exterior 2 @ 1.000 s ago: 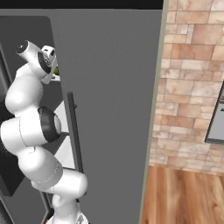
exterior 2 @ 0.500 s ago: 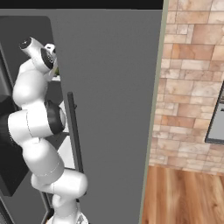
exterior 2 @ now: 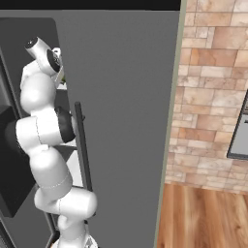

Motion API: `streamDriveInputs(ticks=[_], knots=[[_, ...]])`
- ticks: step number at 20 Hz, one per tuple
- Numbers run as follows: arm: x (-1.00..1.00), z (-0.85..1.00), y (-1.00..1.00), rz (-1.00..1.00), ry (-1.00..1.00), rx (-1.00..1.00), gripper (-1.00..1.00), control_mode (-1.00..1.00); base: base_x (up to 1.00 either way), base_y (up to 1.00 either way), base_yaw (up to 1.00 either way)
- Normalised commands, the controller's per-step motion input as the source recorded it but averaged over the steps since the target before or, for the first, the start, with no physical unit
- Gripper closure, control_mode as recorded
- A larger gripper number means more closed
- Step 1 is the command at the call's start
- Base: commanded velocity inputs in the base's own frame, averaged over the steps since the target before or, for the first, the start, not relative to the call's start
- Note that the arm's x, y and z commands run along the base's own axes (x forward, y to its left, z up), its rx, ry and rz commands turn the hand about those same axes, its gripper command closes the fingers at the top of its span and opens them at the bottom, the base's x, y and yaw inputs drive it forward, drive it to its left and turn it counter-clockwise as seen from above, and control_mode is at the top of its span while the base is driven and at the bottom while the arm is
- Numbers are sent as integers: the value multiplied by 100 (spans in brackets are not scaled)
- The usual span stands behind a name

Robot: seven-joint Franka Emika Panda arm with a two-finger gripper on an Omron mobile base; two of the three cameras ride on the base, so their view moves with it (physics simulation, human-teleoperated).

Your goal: Take the avocado and lemon wedge out of the freezer and place them in the tupperware container on the counter. Then put the tupperware containing the vegetables back in the freezer.

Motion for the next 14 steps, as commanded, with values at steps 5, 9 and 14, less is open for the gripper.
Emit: streamDriveInputs(ticks=[5, 9, 14], knots=[[-4, -27, 0, 0, 4, -1, 100, -100, 0, 0, 0], [-22, -24, 0, 0, 0, -1, 100, -100, 0, 0, 0], [-60, -4, 0, 0, -3, 0, 100, -100, 0, 0, 0]])
